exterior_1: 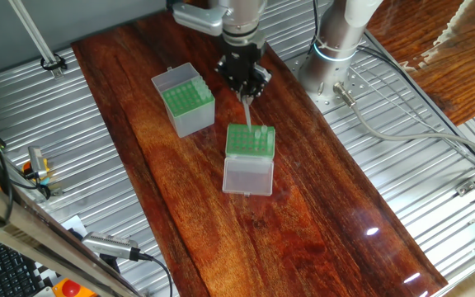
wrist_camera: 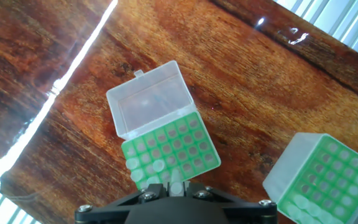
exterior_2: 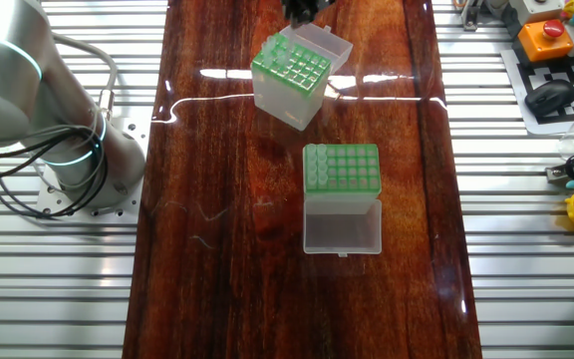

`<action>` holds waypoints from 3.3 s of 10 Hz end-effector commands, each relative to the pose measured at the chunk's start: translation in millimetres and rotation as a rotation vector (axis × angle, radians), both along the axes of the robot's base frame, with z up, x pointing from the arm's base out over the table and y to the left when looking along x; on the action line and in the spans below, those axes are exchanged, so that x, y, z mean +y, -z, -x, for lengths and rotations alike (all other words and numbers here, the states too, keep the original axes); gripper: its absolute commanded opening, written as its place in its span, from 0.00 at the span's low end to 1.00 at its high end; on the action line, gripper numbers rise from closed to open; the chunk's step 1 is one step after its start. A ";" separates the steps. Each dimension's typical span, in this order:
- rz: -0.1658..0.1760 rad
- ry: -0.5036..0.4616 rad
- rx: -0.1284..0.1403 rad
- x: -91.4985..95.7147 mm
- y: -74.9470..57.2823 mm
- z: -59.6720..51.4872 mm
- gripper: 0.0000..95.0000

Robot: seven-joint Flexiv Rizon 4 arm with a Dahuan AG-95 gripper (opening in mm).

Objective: Transfer all large pipette tips from one holder to another

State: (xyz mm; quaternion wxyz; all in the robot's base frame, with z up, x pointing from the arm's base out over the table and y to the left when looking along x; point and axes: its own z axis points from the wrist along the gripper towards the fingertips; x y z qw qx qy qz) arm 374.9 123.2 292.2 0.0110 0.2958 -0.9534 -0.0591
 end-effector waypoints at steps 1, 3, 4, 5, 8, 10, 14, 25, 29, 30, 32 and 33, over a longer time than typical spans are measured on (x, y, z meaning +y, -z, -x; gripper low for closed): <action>0.004 0.001 0.009 -0.3 -4.9 -3.9 0.00; 0.009 -0.005 0.015 -4.2 -8.5 -7.5 0.00; 0.007 -0.008 0.013 -5.3 -8.4 -7.8 0.00; 0.012 -0.006 0.015 -5.3 -8.4 -7.8 0.00; 0.036 0.023 0.008 -5.3 -8.4 -7.8 0.00; 0.043 0.000 -0.002 -19.2 -10.6 -11.3 0.00; 0.030 -0.113 -0.001 -71.0 -11.8 -34.4 0.00; 0.094 0.018 -0.027 -147.1 -22.5 -66.4 0.00; 0.087 -0.050 -0.046 -187.1 -15.3 -79.4 0.00; 0.087 -0.053 -0.049 -192.4 -11.4 -80.1 0.00; 0.087 -0.061 -0.060 -197.3 0.5 -81.1 0.00; 0.088 -0.063 -0.061 -197.6 2.3 -81.3 0.00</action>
